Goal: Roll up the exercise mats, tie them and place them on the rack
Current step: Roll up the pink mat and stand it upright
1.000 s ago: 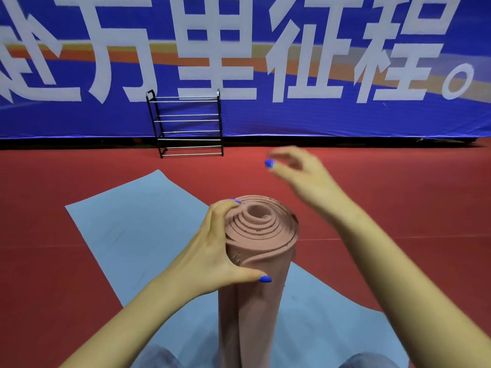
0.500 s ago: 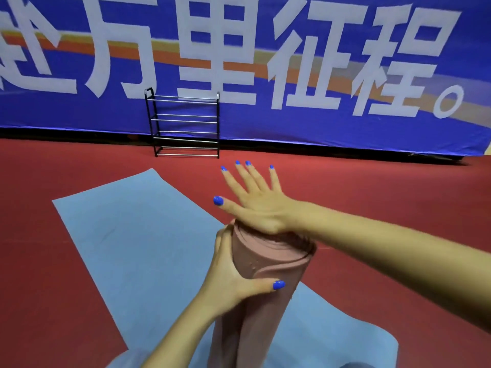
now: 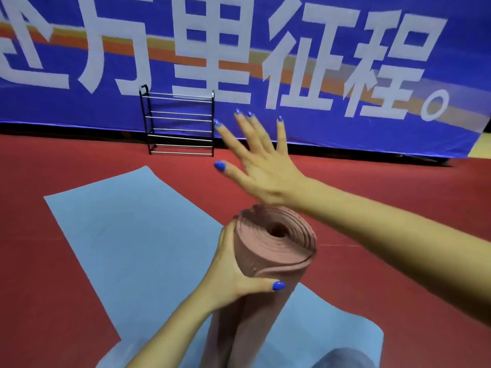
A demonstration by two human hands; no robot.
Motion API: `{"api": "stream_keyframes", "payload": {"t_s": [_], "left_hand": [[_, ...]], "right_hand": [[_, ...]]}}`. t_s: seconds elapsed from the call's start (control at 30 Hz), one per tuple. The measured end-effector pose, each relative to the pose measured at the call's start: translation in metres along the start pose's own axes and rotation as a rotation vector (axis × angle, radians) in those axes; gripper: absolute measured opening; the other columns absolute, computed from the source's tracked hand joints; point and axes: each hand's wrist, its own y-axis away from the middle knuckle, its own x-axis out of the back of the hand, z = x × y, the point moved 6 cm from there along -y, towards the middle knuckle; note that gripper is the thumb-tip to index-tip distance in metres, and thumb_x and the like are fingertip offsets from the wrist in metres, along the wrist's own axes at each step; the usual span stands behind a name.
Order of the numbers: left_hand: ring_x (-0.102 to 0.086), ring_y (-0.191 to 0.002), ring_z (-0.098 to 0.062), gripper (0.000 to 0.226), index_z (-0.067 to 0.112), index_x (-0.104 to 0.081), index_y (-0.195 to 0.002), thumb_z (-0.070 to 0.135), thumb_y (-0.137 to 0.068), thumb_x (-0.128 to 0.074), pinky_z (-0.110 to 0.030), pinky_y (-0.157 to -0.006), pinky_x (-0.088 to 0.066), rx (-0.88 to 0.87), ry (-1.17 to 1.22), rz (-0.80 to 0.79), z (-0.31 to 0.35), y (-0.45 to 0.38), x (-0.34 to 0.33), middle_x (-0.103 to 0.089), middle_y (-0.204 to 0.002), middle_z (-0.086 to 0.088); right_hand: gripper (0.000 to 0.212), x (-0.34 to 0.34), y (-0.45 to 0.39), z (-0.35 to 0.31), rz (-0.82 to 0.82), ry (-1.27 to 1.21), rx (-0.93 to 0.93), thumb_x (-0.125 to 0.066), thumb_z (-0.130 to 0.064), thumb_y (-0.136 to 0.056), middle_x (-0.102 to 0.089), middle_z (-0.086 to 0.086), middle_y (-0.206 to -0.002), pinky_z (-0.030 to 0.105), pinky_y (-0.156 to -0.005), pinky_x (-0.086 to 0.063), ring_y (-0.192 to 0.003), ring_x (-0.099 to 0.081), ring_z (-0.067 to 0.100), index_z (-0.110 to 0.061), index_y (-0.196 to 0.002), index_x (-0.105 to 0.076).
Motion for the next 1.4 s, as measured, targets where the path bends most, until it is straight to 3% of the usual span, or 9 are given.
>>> {"api": "stream_keyframes", "payload": {"t_s": [0.17, 0.23, 0.37, 0.57, 0.73, 1.03, 1.27, 1.33, 1.4], "left_hand": [[-0.037, -0.134, -0.003, 0.13, 0.03, -0.021, -0.145, 0.05, -0.037, -0.09, -0.036, -0.112, -0.034, 0.004, 0.026, 0.043, -0.015, 0.004, 0.007, -0.036, -0.145, 0.009], [-0.035, -0.136, -0.004, 0.131, 0.029, -0.02, -0.146, 0.053, -0.037, -0.09, -0.035, -0.112, -0.034, 0.014, 0.006, 0.042, -0.015, 0.005, 0.008, -0.034, -0.147, 0.01], [-0.03, -0.137, 0.002, 0.135, 0.029, -0.014, -0.147, 0.058, -0.037, -0.087, -0.029, -0.111, -0.035, 0.024, -0.035, 0.022, -0.01, 0.009, 0.0, -0.029, -0.147, 0.013], [-0.03, -0.137, 0.001, 0.123, 0.041, -0.018, -0.141, 0.053, -0.04, -0.088, -0.031, -0.113, -0.033, -0.01, -0.038, -0.043, 0.004, 0.003, -0.018, -0.029, -0.147, 0.014], [-0.033, -0.135, 0.0, 0.121, 0.045, -0.021, -0.138, 0.051, -0.039, -0.09, -0.029, -0.112, -0.032, -0.062, -0.029, -0.097, 0.009, -0.001, -0.045, -0.033, -0.144, 0.012], [-0.031, -0.117, 0.026, 0.111, 0.053, -0.025, -0.128, 0.054, -0.034, -0.083, 0.005, -0.091, -0.026, -0.111, -0.117, -0.283, 0.024, -0.021, -0.14, -0.031, -0.132, 0.024], [-0.028, -0.115, 0.028, 0.115, 0.049, -0.023, -0.134, 0.056, -0.035, -0.082, 0.009, -0.084, -0.024, -0.168, -0.185, -0.565, 0.027, -0.003, -0.244, -0.028, -0.126, 0.033], [-0.028, -0.115, 0.027, 0.113, 0.052, -0.022, -0.132, 0.057, -0.036, -0.081, 0.008, -0.084, -0.023, -0.184, -0.22, -0.651, 0.024, 0.006, -0.27, -0.028, -0.127, 0.032], [-0.03, -0.118, 0.021, 0.114, 0.054, -0.022, -0.133, 0.059, -0.036, -0.081, 0.003, -0.089, -0.024, -0.187, -0.263, -0.739, 0.019, 0.016, -0.292, -0.03, -0.128, 0.028]], "right_hand": [[0.068, 0.121, -0.042, 0.024, 0.403, 0.142, -0.161, 0.006, -0.06, -0.094, -0.003, 0.009, -0.16, 0.063, -0.111, 0.007, -0.146, 0.002, 0.032, -0.028, -0.152, -0.008], [0.096, 0.081, -0.023, 0.024, 0.36, 0.131, -0.23, 0.028, -0.069, -0.075, 0.002, 0.01, -0.16, 0.059, -0.11, 0.011, -0.147, 0.004, 0.029, -0.023, -0.153, -0.005], [0.085, -0.027, 0.03, 0.01, 0.055, 0.079, -0.133, -0.006, -0.071, -0.081, -0.007, 0.012, -0.159, 0.05, -0.107, 0.027, -0.147, -0.008, 0.03, -0.025, -0.152, -0.015], [0.061, -0.012, 0.065, 0.029, 0.185, 0.148, -0.041, -0.028, -0.058, -0.094, -0.034, 0.01, -0.151, 0.059, -0.113, -0.013, -0.138, -0.035, 0.026, -0.029, -0.148, -0.03], [0.064, 0.016, 0.141, 0.118, 0.333, -0.149, -0.483, -0.041, -0.044, -0.092, -0.049, 0.013, -0.132, 0.046, -0.101, -0.032, -0.119, -0.046, 0.028, -0.018, -0.149, -0.027], [0.081, -0.152, 0.426, 0.168, -0.374, -0.585, -1.291, -0.064, -0.028, -0.085, -0.039, 0.02, -0.137, 0.037, -0.098, -0.04, -0.126, -0.042, 0.035, -0.02, -0.15, -0.016], [0.065, -0.277, 0.628, 0.102, -0.868, -0.61, -1.53, -0.07, -0.039, -0.071, -0.058, 0.006, -0.121, 0.023, -0.09, -0.044, -0.111, -0.057, 0.02, -0.015, -0.128, -0.053], [0.071, -0.28, 0.654, 0.089, -0.79, -0.628, -1.612, -0.047, -0.055, -0.088, -0.047, 0.006, -0.141, 0.022, -0.104, -0.035, -0.127, -0.047, 0.019, -0.017, -0.146, -0.034], [0.126, -0.283, 0.671, 0.08, -0.694, -0.625, -1.679, 0.001, -0.094, -0.054, -0.038, 0.01, -0.149, 0.024, -0.11, -0.027, -0.135, -0.038, 0.022, -0.016, -0.15, -0.025]]}}
